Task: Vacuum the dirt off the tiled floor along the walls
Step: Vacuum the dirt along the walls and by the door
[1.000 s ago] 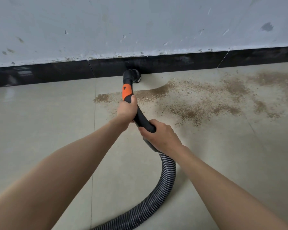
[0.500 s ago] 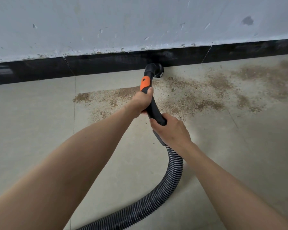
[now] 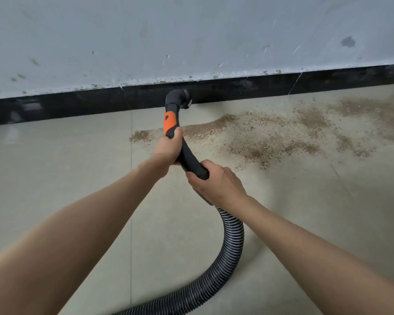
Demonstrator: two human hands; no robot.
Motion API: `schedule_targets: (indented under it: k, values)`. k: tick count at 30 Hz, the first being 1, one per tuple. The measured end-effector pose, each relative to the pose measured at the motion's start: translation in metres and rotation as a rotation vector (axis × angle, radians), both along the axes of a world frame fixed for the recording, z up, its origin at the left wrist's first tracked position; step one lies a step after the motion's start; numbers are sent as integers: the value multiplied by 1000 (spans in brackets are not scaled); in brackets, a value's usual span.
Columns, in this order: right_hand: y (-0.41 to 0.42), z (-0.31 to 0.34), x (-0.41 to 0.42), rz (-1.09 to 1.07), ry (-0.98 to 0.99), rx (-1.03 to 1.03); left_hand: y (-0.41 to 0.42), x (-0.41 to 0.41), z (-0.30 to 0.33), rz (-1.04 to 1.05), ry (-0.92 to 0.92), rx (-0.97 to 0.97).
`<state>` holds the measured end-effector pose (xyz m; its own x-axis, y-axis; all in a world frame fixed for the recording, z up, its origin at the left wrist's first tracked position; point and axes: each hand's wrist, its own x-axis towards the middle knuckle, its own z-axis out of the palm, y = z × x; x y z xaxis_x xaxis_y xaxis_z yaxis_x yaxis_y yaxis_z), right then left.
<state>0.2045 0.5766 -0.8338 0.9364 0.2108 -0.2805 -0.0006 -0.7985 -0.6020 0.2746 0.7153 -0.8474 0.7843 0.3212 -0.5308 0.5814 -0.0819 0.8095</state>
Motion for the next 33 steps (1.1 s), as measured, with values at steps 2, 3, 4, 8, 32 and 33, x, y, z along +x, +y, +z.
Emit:
schedule_targets:
  k: [2, 3, 4, 8, 32, 33]
  values:
    - [19, 4, -9, 43, 13, 27, 21, -13, 7, 52, -5, -2]
    - [29, 7, -13, 67, 21, 43, 32, -19, 11, 76, -6, -9]
    - [39, 9, -17, 90, 31, 58, 43, -25, 14, 95, -2, -7]
    - [79, 18, -37, 160, 81, 117, 84, -50, 23, 123, 30, 52]
    - [101, 18, -63, 213, 196, 96, 104, -93, 16, 132, 145, -46]
    - [101, 19, -60, 204, 197, 105, 104, -90, 17, 125, 147, -46]
